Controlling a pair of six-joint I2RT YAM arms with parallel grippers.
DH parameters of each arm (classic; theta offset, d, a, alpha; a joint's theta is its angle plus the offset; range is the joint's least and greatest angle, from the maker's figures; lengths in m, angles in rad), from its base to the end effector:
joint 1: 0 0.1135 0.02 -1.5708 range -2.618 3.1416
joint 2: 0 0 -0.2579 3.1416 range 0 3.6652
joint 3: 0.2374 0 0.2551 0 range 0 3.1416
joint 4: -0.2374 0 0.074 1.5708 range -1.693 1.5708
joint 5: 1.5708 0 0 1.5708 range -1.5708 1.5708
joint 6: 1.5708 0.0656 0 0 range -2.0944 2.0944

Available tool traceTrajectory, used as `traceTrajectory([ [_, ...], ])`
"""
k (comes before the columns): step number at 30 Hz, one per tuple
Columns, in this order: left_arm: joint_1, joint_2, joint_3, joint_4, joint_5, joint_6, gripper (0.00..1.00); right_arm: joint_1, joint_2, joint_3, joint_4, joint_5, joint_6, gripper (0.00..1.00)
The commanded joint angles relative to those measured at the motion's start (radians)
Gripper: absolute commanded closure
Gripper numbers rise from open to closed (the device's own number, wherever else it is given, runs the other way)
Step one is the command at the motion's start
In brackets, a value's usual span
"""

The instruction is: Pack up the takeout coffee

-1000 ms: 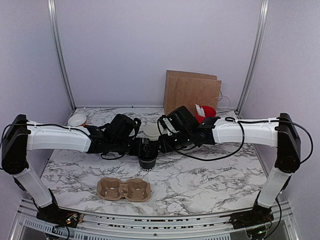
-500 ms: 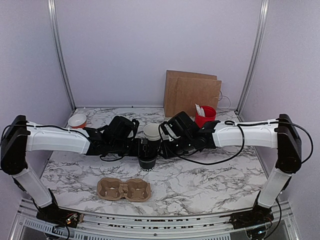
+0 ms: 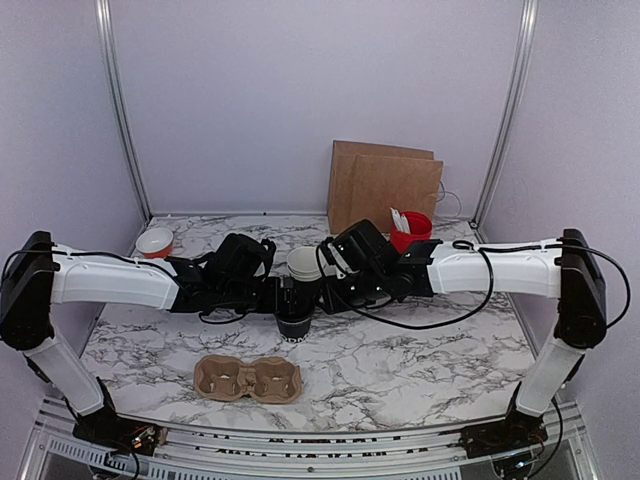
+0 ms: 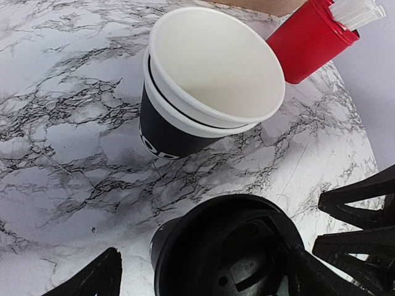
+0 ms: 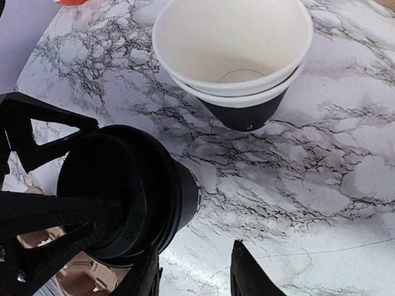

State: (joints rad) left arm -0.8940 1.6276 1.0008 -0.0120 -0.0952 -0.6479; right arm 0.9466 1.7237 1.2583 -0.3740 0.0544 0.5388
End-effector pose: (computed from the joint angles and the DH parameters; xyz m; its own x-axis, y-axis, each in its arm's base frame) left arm 0.2444 -0.2943 0.1911 -0.7373 -0.0415 -0.6743 0.3553 0.8251 -0.4393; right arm 0.2372 0.3233 0.2069 -0.7782 -0.2038 -0.5941 -0.4540 0.8361 0.3080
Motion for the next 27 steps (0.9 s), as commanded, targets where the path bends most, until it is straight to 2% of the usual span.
traceTrajectory([
  [1,0.003,-0.004,-0.033,-0.06,-0.009,0.005,0.07,0.016,0.027,0.015,0.043,-0.012,0.024,0.61],
  [6,0.004,-0.003,-0.034,-0.059,-0.011,0.007,0.07,0.018,0.094,-0.049,0.076,-0.06,0.062,0.63],
  [12,0.004,-0.001,-0.033,-0.059,-0.01,0.008,0.07,0.017,0.05,-0.063,0.064,-0.022,0.065,0.64],
  [17,0.004,-0.01,-0.025,-0.059,-0.014,0.015,0.07,0.011,0.052,-0.009,0.047,-0.001,0.029,0.63],
  [27,0.019,-0.071,0.003,-0.112,-0.045,0.044,0.07,0.008,0.164,0.173,-0.003,0.007,-0.084,0.63],
])
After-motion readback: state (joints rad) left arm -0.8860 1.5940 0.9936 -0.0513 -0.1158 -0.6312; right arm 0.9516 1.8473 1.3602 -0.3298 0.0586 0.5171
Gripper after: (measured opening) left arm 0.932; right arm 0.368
